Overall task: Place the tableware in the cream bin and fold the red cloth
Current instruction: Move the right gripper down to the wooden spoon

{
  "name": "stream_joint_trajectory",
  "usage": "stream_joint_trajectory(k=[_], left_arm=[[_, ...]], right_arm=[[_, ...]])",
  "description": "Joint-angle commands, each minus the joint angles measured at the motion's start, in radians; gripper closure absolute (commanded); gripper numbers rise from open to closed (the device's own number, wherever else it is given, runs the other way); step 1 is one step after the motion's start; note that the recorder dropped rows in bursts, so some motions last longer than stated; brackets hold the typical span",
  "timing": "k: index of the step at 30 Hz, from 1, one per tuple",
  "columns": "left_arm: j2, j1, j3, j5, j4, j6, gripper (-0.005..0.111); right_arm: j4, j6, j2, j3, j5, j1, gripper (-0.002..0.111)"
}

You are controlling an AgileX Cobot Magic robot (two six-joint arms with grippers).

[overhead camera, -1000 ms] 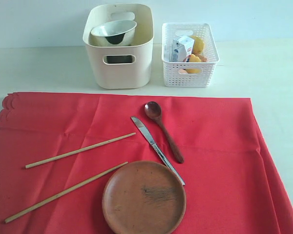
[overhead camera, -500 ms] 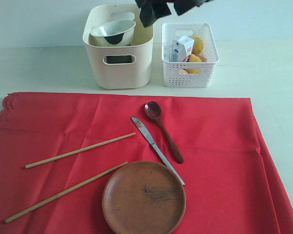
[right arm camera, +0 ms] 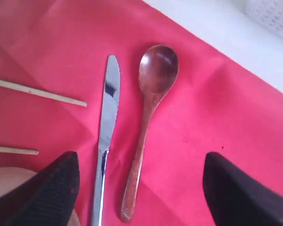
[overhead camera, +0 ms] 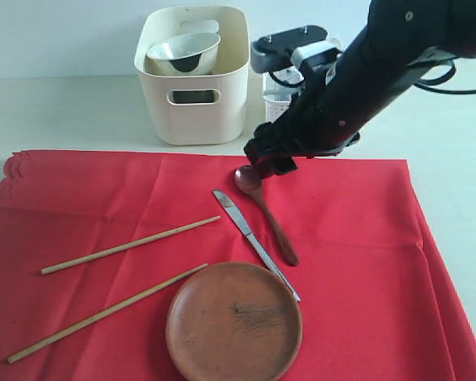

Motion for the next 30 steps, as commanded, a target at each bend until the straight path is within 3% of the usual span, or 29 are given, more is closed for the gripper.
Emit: stream_joint_trajectory(k=[1, 13, 23, 30], left_arm=[[-0.006, -0.007, 0.003, -0.007, -0.001, 0.0, 0.107], [-0.006, -0.007, 0.003, -0.007, -0.001, 0.0, 0.107], [-0.006, -0.007, 0.003, -0.007, -0.001, 0.0, 0.107], [-0.006, -0.007, 0.003, -0.007, -0.001, 0.0, 0.107]], right_arm=[[0.003, -0.01, 0.056, 0.03, -0.056, -0.001, 0.038], [-0.001, -0.01, 0.202, 0.033, -0.13, -0.001, 0.039], [0.001, -0.01, 0.261, 0.033, -0.235, -0.001, 0.062], [0.003, -0.01, 0.295, 0.033, -0.226, -0.001, 0.063]])
